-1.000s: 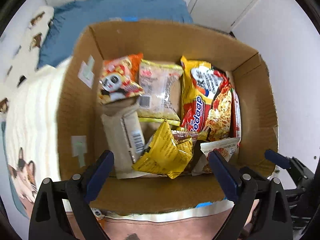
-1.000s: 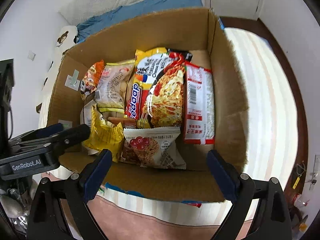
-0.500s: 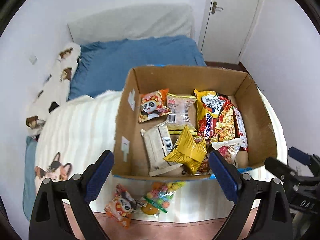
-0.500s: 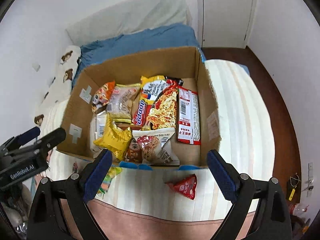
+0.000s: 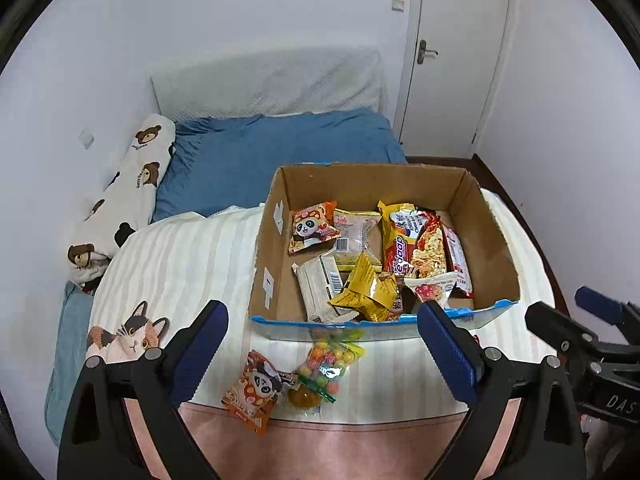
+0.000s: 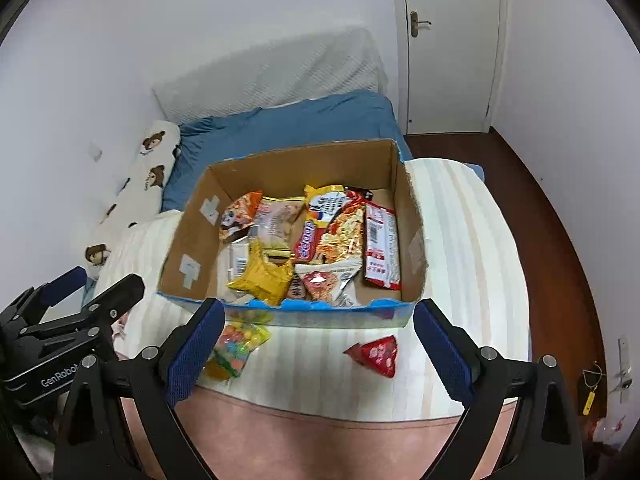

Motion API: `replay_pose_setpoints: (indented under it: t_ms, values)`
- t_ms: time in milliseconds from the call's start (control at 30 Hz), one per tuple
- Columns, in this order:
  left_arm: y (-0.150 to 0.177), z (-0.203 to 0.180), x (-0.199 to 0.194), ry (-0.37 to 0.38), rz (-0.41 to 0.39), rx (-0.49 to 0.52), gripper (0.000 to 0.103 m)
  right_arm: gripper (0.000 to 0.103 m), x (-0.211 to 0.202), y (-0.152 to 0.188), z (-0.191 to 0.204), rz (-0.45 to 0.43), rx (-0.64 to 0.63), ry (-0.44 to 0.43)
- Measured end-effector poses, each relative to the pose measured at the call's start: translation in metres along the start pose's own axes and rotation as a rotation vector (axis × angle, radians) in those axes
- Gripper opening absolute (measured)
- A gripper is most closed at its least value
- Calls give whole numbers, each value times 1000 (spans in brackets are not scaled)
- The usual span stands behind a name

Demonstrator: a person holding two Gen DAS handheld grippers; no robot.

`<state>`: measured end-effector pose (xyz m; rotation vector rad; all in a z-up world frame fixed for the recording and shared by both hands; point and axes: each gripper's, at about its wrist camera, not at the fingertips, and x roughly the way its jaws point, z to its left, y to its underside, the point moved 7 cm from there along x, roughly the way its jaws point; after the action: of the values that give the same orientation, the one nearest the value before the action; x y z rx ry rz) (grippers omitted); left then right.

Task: Organize snacks
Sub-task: 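Grasp the panda-print orange bag with the left gripper while the right grasps the candy bag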

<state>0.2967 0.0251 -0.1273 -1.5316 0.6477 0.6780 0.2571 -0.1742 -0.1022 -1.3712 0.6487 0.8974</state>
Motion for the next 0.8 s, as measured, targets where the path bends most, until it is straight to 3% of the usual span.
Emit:
replay_pose_setpoints:
  t_ms: [100,233,500,600,800]
  values:
    - [9,10,-5,0,8,-34,97,98,0,10,6,17,17,-25]
    - [40,37,10,-40,79,-92,97,98,24,36,14,97,44,-76]
    - [127,108,81,-209,308,-193,97,97,135,96,40,335,225,-205]
    - [147,124,97,-242,356,-193,97,95,172,108,55,379,270,-205]
    - [161,135,119,-274,405,-96,97,86,238,119,87,421,306,-144]
